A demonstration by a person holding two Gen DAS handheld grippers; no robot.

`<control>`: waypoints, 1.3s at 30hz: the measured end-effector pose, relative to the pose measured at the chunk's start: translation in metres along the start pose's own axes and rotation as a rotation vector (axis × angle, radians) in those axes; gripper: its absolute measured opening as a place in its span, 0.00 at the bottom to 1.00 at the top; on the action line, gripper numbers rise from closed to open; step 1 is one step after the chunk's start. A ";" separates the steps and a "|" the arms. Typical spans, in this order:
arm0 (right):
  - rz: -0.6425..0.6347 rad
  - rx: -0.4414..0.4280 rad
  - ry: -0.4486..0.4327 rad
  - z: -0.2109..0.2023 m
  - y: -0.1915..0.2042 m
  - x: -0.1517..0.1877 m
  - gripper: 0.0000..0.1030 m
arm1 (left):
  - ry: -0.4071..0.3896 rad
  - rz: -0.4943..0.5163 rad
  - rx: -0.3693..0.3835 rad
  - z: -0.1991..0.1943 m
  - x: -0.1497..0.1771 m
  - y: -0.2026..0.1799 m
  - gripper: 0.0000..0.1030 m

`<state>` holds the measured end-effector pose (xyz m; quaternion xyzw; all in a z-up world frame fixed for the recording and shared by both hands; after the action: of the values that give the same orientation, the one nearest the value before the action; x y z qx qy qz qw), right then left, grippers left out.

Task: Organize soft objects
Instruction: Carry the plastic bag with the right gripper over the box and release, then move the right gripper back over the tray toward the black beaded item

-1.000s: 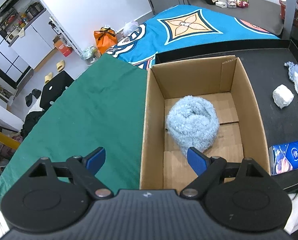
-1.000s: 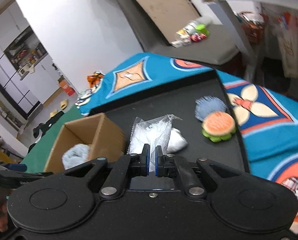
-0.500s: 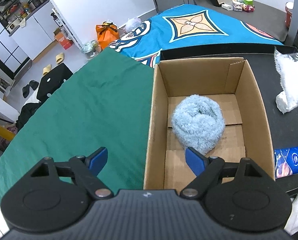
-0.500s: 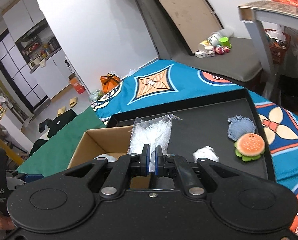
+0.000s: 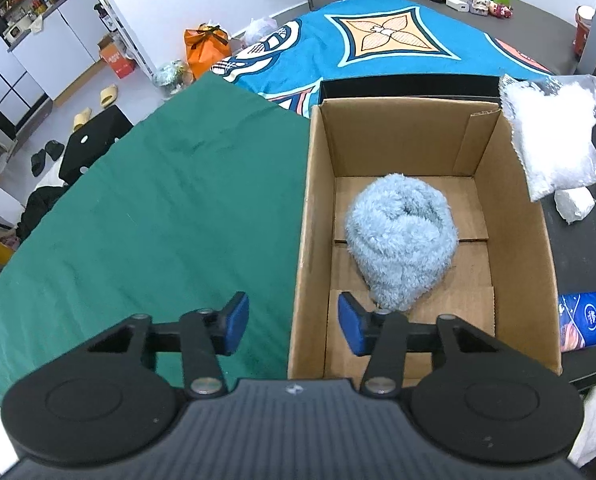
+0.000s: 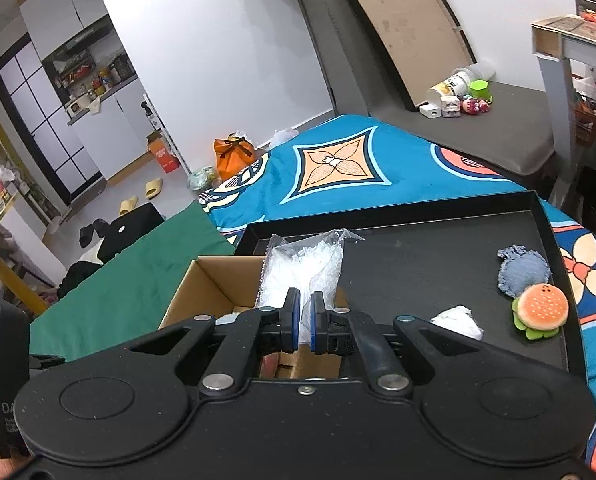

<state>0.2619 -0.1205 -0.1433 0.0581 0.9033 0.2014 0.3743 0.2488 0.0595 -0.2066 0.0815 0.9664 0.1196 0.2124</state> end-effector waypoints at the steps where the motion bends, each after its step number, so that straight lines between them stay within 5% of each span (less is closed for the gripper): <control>1: -0.002 0.002 0.003 0.002 0.002 0.000 0.05 | 0.002 -0.003 0.002 0.002 0.000 0.001 0.42; 13: -0.046 0.004 0.024 0.024 0.023 -0.005 0.07 | 0.019 -0.025 0.047 0.009 0.004 0.002 0.15; 18: -0.016 0.026 0.022 0.022 0.012 -0.003 0.46 | 0.016 -0.026 0.053 0.008 0.004 0.002 0.14; 30: 0.002 0.106 0.053 -0.007 -0.032 0.028 0.57 | 0.004 0.015 -0.012 -0.002 0.000 -0.003 0.19; 39: 0.034 0.185 0.054 -0.024 -0.066 0.051 0.71 | -0.010 0.039 -0.038 -0.010 -0.002 -0.007 0.43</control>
<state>0.2120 -0.1752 -0.1883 0.1023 0.9268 0.1247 0.3393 0.2451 0.0506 -0.1986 0.0967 0.9611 0.1414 0.2165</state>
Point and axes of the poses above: each gripper's, at about its wrist camera, not at the fingertips, and z roughly the way its jaws point, y to its left, x to its underside, the point moved 9 cm from there along z, roughly the way its jaws point, and after that the axes turned 6 degrees about z, right-handed, at the moved point
